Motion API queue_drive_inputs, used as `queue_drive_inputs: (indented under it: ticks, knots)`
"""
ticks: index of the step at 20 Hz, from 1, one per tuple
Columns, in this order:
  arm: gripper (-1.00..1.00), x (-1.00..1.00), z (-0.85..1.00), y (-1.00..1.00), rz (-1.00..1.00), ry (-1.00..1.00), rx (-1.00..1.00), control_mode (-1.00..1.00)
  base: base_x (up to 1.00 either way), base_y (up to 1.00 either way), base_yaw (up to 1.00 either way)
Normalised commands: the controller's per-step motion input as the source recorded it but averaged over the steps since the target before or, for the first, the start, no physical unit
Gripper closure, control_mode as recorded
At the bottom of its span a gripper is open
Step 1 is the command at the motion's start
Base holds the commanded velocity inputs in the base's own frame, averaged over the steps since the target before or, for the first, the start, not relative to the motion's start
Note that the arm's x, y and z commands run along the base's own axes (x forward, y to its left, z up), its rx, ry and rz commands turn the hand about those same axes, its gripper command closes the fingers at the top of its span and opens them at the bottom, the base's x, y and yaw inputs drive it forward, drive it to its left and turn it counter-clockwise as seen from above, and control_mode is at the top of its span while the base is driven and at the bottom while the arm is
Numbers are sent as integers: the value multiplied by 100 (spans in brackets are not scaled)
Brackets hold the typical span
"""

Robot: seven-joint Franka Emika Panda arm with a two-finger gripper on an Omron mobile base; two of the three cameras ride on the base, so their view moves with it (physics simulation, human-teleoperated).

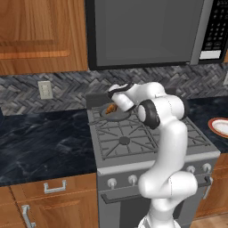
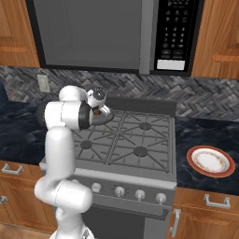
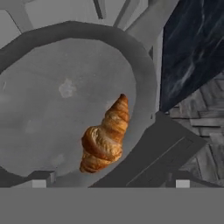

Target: Pick the croissant and place it on the pan. Then turn on the stove to warm the croissant.

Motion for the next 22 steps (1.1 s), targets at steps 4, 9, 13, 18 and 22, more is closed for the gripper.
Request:
queue_drive_inputs:
  ticks: [4,9,13,18,22]
  knots:
    - [-100,-56,19,-38,-3,-21,0,-100,0,0,0]
    - [-100,-65,41,-39,-8,-17,0,-100,0,0,0]
    - [-100,-69,42,-37,-15,-10,0,-100,0,0,0]
    - [-100,-71,32,-22,-20,0,0,-100,0,0,0]
    - [-100,-62,24,-13,-26,11,6,-100,0,0,0]
